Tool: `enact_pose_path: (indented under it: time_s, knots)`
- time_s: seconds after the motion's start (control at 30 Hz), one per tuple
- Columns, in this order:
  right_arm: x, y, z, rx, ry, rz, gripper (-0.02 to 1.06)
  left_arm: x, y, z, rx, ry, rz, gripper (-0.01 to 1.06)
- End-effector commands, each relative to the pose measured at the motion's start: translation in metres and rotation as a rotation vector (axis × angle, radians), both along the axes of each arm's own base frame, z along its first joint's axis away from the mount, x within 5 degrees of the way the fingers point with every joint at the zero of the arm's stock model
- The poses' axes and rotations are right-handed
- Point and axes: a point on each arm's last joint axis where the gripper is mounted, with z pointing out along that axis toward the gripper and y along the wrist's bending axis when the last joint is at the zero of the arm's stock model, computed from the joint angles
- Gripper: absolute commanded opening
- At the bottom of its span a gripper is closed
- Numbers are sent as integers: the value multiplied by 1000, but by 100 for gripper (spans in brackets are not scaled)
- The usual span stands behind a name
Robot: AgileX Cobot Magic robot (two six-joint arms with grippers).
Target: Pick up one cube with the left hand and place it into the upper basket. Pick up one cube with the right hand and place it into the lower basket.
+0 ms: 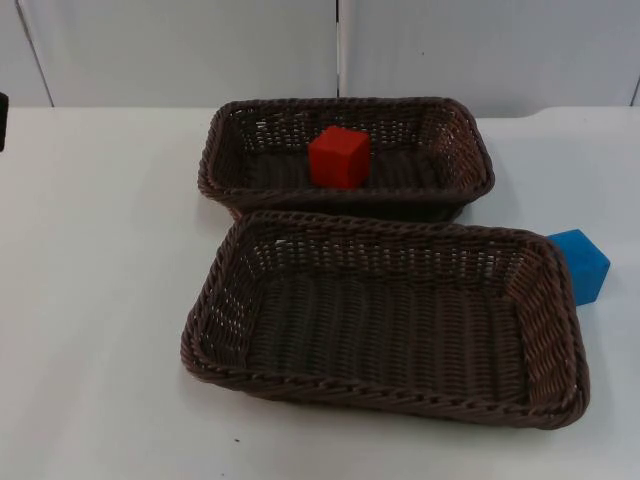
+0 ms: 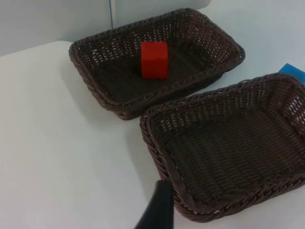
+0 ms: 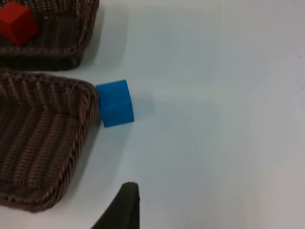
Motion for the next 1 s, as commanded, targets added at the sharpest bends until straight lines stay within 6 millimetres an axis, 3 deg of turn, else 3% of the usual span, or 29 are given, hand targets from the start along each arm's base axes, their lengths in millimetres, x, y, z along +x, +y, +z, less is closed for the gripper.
enact_pose_path:
  time_s: [0.0,0.33,0.5,0.97]
  knots:
    - [14,2,4,-1,-26,4,105,-2,0,-1,-12,3,-2,78]
    - [52,7,-3,-10,53,9,105,-2,0,-1,-10,2,-2,78]
    - [72,9,3,-16,96,10,105,-2,0,-1,-10,2,-2,78]
    - [131,15,10,-183,261,143,105,-2,0,-1,-11,5,-2,78]
